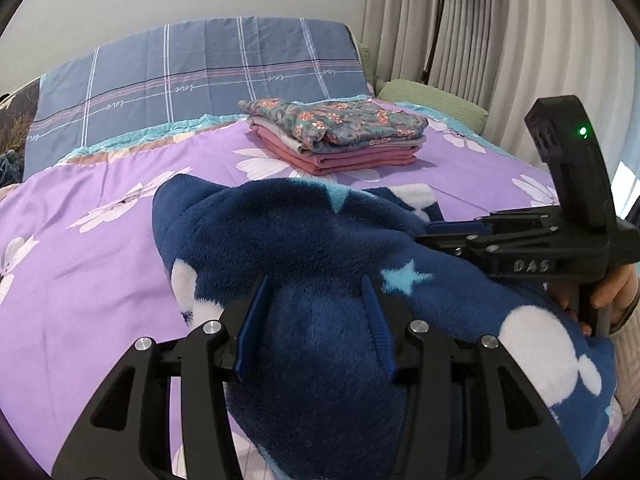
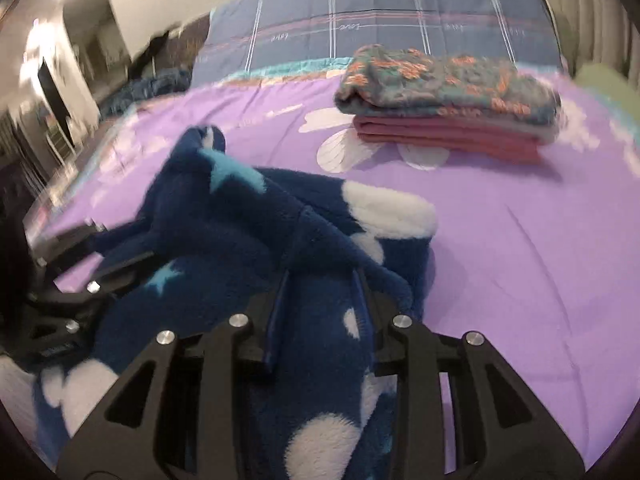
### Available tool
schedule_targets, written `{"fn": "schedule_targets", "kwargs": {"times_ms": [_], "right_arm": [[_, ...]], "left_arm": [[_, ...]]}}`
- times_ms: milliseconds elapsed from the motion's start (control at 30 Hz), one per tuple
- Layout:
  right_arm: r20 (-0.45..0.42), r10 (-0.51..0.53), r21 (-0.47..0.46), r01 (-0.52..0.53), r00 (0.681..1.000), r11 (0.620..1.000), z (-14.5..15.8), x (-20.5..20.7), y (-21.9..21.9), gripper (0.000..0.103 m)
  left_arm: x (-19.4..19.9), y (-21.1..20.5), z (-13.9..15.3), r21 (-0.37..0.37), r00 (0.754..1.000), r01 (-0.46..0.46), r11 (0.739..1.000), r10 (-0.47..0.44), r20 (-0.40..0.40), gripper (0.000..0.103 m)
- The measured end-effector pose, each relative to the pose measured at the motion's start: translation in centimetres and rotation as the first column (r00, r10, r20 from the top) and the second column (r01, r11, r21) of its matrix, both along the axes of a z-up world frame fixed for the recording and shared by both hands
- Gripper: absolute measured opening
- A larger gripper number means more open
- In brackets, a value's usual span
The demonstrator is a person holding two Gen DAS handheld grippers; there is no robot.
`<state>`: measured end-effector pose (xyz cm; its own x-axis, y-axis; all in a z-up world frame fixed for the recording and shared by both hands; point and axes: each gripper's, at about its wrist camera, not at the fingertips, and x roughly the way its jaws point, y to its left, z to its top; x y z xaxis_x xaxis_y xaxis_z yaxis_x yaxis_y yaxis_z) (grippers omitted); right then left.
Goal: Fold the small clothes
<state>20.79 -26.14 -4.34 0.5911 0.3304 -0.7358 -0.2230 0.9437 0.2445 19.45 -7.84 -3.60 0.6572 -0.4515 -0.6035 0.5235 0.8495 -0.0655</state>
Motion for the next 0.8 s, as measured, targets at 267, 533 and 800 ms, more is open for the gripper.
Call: {"fn": "schedule_targets", "kwargs": {"times_ms": [267, 533, 800], "right_arm": [[0.056, 0.008, -0.079, -0.003, 0.998, 0.997, 0.3, -0.9, 1.0, 0.033], [0.051, -0.016, -0.061, 0.019, 0.999, 0.998, 0.2, -0.7, 0.7, 0.033], [0.067, 0.004, -0.090, 0.002, 0.998, 0.996, 0.4, -1.0, 1.1, 0.033]], "left_arm": [[1.9, 2.4, 3.5, -0.186, 0.998, -0.050, 0.981, 0.042, -0.050, 0.048], [9.9, 1.5, -1.5, -0.016, 0.977, -0.128, 0.992, 0.123, -0.173, 0.054], [6.8, 1.7, 1.0, 0.041, 0.982, -0.162, 0.986, 0.165, -0.088, 0.054]]}}
